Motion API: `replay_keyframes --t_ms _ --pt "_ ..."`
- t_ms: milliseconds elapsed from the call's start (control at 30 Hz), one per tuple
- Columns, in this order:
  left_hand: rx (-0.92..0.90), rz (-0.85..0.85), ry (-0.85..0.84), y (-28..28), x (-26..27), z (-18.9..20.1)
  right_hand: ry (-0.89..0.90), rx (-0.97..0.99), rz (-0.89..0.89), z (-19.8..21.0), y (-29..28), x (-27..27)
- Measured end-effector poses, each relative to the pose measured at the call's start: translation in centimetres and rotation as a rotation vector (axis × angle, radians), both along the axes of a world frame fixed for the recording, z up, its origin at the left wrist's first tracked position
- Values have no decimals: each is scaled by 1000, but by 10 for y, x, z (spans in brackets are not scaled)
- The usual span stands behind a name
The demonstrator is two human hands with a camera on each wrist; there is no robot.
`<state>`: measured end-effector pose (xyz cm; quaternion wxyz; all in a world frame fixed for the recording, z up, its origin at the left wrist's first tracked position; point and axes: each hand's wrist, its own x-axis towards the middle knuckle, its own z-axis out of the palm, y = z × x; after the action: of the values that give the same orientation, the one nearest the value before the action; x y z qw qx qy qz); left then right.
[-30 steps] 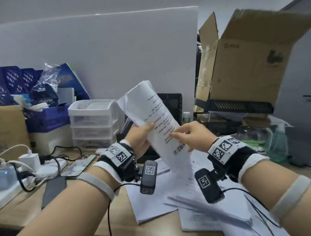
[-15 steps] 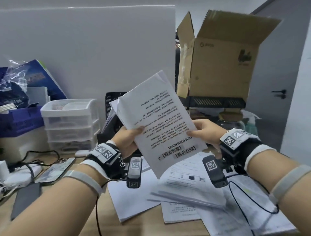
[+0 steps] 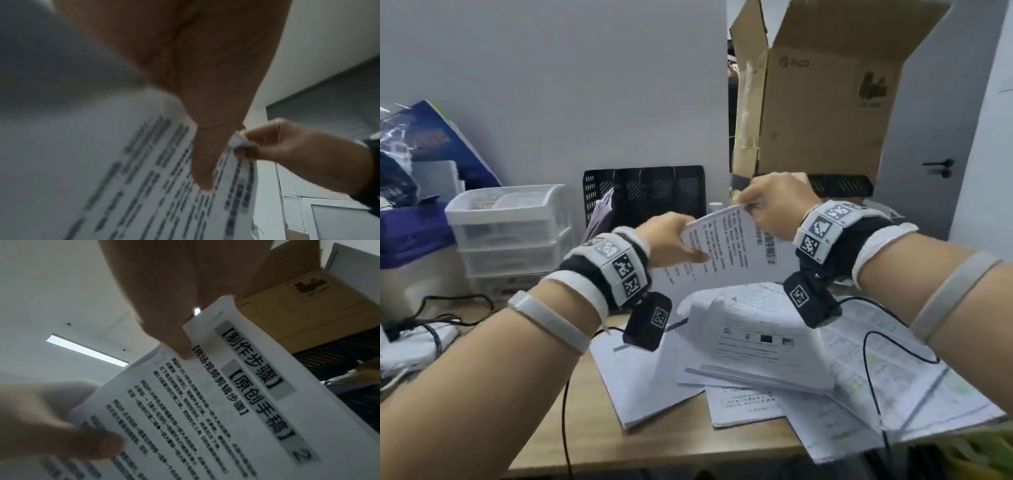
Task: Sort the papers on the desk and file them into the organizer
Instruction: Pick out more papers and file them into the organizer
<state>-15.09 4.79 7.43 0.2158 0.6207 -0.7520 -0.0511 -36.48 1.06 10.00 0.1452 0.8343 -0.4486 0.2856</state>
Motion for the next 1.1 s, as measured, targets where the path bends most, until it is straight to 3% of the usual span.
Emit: replay_keyframes --t_ms 67,167,267,400,567,700,800,900,1000,1100 --pt "28 40 14 -3 -7 -4 -43 -72 67 2 -1 6" --pt "-48 116 149 -10 4 -16 -267 -129 13 -3 -10 -2" --pt "-133 145 410 -15 25 -29 -495 143 -133 -18 -20 -24" --pt "-207 115 758 -18 38 -42 -545 664 -157 -51 -25 -37" --pt "-332 141 849 -24 40 -49 -406 767 -127 -77 -31 -33" --pt "-421 182 979 -27 40 -47 -533 882 -87 -84 -34 -38" --pt "-264 144 1153 -31 40 -49 -665 907 24 -84 -33 -42" --pt "-36 26 1189 -28 26 -60 -870 981 145 -83 -30 -43" --pt "136 -67 1148 -30 10 -78 -857 978 171 -86 -24 -44" --pt "344 -28 1138 -36 2 -97 -756 804 22 -88 -20 -55"
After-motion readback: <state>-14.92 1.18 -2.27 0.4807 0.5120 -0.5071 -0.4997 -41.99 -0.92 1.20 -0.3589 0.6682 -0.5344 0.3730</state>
